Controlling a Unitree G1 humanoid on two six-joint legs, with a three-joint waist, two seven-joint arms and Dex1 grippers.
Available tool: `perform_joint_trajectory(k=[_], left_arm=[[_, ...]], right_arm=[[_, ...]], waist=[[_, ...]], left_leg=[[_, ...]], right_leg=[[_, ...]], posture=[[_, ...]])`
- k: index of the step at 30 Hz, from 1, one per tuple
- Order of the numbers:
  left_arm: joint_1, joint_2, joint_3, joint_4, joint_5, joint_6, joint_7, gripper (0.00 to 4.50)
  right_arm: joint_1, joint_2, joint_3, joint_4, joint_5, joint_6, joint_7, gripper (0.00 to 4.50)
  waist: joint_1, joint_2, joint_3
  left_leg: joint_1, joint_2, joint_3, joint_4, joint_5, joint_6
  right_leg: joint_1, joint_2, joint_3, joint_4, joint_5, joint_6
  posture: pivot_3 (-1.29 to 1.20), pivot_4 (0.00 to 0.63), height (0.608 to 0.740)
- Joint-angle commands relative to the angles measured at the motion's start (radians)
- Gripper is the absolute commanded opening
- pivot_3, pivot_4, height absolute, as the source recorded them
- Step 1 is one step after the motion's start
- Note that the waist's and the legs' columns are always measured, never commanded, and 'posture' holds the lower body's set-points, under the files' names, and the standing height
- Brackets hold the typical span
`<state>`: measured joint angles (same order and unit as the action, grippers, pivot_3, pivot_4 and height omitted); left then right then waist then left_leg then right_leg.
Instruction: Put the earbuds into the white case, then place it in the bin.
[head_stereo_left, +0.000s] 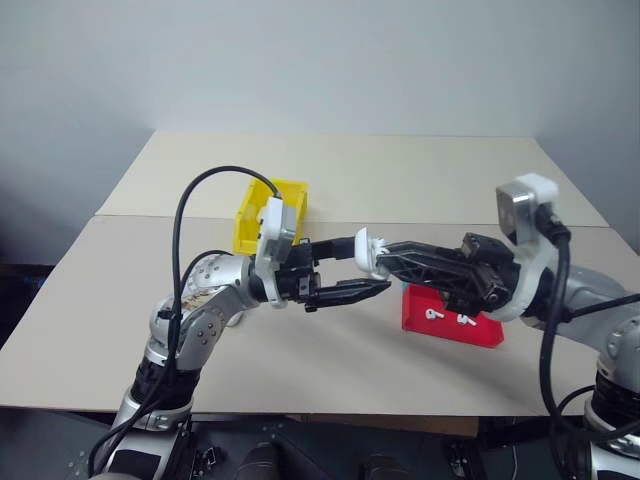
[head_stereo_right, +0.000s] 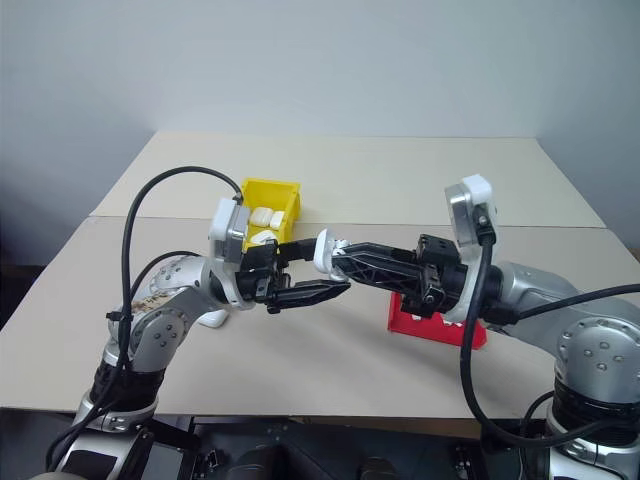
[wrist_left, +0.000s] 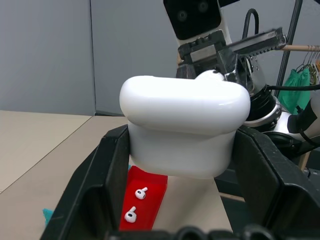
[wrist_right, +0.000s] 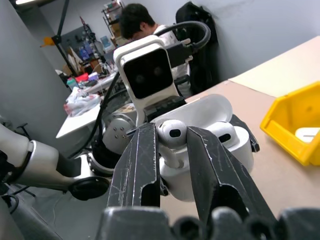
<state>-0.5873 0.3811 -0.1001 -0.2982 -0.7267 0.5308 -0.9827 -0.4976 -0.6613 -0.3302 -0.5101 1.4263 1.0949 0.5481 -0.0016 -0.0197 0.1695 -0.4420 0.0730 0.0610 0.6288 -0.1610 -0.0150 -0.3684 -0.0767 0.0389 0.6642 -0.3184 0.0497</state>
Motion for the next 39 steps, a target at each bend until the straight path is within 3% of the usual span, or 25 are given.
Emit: perform_joint_trajectory(k=[1,7,14,27,31,36,39], left_arm=[[-0.014,-0.009,0.011,-0.038,-0.016,-0.01,0.001,2.78],[-0.017,-0.01,0.011,-0.029,-0.014,-0.015,-0.002,2.78],[-0.024,-0.012,0.01,-0.019,-0.008,-0.022,-0.006,2.78],[-0.009,-0.022,0.007,-0.004,0.01,-0.022,-0.008,2.78],[-0.008,-0.022,-0.008,0.034,0.041,-0.037,-0.021,2.78],[-0.015,-0.042,-0.038,0.091,0.086,-0.073,-0.036,2.78],[-0.025,-0.065,-0.063,0.127,0.123,-0.106,-0.042,2.78]], right_arm=[[0.005,-0.032,0.008,-0.02,-0.015,-0.049,0.021,0.62],[0.028,-0.067,0.036,-0.039,-0.058,-0.088,0.079,0.62],[0.04,-0.112,0.06,-0.046,-0.094,-0.122,0.125,2.96],[0.068,-0.242,-0.038,-0.021,-0.076,-0.139,0.205,2.96],[0.031,-0.291,-0.058,0.009,-0.104,-0.16,0.242,1.68],[-0.136,-0.319,0.056,0.042,-0.216,-0.171,0.238,0.03],[-0.271,-0.305,0.161,0.054,-0.269,-0.136,0.223,0.03]], waist=[[0.0,0.0,0.0],[0.0,0.0,0.0],[0.001,0.0,0.0],[0.002,-0.001,0.0],[0.001,-0.001,0.0],[-0.006,0.0,0.0],[-0.009,0.0,0.0]], left_leg=[[0.0,0.0,0.0,0.0,0.0,0.0],[0.0,0.0,0.0,0.0,0.0,0.0],[0.0,0.0,0.0,0.0,0.0,0.0],[0.0,0.0,0.0,0.0,0.0,0.0],[0.0,0.0,0.0,0.0,0.0,0.0],[0.0,0.0,0.0,0.0,0.0,0.0],[-0.001,0.0,0.0,0.0,0.0,0.0]], right_leg=[[0.0,0.0,0.0,0.0,0.0,0.0],[0.0,0.0,0.0,0.0,0.0,0.0],[0.0,0.0,0.0,0.0,0.0,0.0],[0.0,0.0,0.0,-0.001,0.0,0.0],[0.0,0.0,0.0,-0.001,0.0,0.0],[0.0,0.0,0.0,0.0,0.0,0.0],[-0.001,0.0,0.001,-0.001,0.0,0.0]], posture=[[0.0,0.15,0.74],[0.0,0.15,0.74],[0.0,0.15,0.74],[0.0,0.15,0.74],[0.0,0.15,0.74],[0.0,0.15,0.74],[0.0,0.15,0.74]])
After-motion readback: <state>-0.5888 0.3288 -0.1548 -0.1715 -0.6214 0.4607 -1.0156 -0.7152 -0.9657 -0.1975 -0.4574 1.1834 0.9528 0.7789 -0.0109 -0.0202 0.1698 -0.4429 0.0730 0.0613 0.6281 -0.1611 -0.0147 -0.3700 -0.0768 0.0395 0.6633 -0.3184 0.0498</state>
